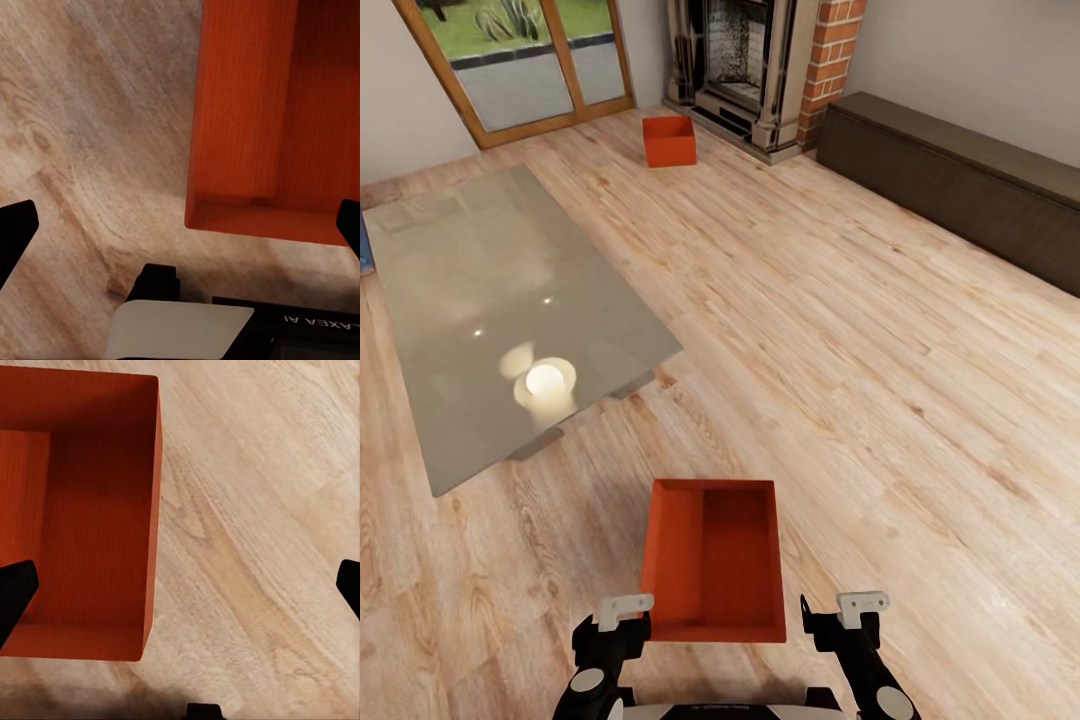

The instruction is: Move the two storage containers from the living room to the garage. In the garage, place one container on the floor and stack the other container on top of it (either order is fine).

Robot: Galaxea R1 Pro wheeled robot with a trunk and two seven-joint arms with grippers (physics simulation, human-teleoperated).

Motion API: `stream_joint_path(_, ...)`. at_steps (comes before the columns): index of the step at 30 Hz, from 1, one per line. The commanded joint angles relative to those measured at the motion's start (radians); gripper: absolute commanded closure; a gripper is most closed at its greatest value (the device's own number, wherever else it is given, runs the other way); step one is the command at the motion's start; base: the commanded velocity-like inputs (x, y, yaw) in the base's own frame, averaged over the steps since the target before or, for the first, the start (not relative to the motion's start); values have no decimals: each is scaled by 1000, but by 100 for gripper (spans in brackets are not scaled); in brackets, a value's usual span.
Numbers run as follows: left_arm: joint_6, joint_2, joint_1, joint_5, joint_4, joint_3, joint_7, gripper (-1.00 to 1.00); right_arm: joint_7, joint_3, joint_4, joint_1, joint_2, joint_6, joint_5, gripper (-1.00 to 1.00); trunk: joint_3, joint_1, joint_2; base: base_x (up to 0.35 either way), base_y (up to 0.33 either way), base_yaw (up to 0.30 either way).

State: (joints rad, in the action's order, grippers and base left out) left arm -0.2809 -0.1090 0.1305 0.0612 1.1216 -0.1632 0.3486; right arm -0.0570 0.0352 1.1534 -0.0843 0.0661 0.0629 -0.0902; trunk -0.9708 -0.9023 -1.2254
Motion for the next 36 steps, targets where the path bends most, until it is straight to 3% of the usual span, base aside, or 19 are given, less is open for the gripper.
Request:
stream_joint_path(1, -4, 0, 0, 6, 2, -2, 7, -100, -6, 2, 2, 0, 0, 6, -10, -100, -4, -4, -8, -8, 0, 0)
stream_joint_path(36, -4, 0, 0, 6, 1, -2, 7, -100, -6, 2, 2, 0, 0, 6, -10, -100, -113, -138, -253, -1, 0, 0)
